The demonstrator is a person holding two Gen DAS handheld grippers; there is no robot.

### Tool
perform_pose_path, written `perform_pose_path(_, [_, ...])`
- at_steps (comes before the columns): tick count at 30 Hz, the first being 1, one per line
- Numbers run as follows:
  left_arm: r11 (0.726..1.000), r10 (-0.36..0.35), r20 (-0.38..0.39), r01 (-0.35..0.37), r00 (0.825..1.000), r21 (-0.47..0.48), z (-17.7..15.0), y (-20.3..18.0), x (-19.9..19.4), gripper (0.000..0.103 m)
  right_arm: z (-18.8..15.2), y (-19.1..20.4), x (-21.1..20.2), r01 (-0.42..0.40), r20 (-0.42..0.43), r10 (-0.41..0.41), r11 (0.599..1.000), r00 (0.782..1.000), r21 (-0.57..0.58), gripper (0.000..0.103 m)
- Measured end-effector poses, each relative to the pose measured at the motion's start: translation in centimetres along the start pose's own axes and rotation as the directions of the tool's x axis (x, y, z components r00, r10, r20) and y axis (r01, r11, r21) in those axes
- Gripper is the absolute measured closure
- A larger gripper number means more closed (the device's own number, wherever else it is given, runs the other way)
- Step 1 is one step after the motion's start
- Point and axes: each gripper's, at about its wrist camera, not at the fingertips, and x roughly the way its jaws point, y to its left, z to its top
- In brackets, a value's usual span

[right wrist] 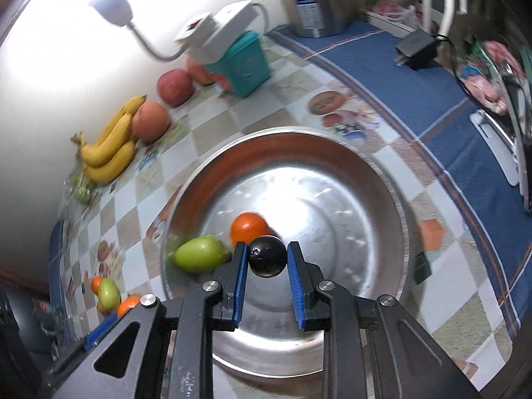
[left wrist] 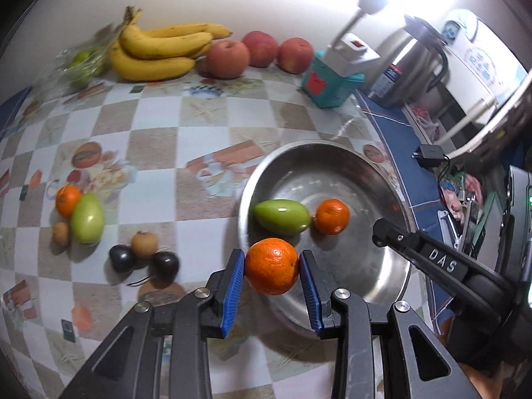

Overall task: Organize fruits
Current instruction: 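Carry the orange and dark plum over the steel bowl with both tools, then open the left tool to drop the orange while the right tool releases the plum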

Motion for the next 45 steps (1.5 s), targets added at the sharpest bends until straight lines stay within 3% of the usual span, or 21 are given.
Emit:
perform_pose_path(7, [0.999,-0.028,-0.004,0.028,1.0,0.037,-0.3,-1.4,2.1,0.067,1.0,-2.0,0.5,0.019,0.04,-0.02,0.999,0.999,0.036,0.078])
perform_pose_path(22, [0.998,-0.055,-0.015,0.055,0.998,0.01,-0.5,-0.7,5.0,0.067,1.8,-2.5,3.7,0.076,0.115,-0.077,0.997,0.99,0.008,0.078])
perform_pose_path(41, [0.999,-0.049,-0.035,0.05,0.998,0.018,-0.5,-0.9,6.0,0.065,1.6,-3.4,5.3,0.093,0.066,-0.096,0.995,0.993,0.041,0.077])
perform_pose_path(45, [0.999,-0.05,-0.034,0.051,0.998,0.013,-0.5,-0.8,5.9,0.063,1.7,-3.3,5.4,0.094,0.062,-0.096,0.995,0.993,0.038,0.07])
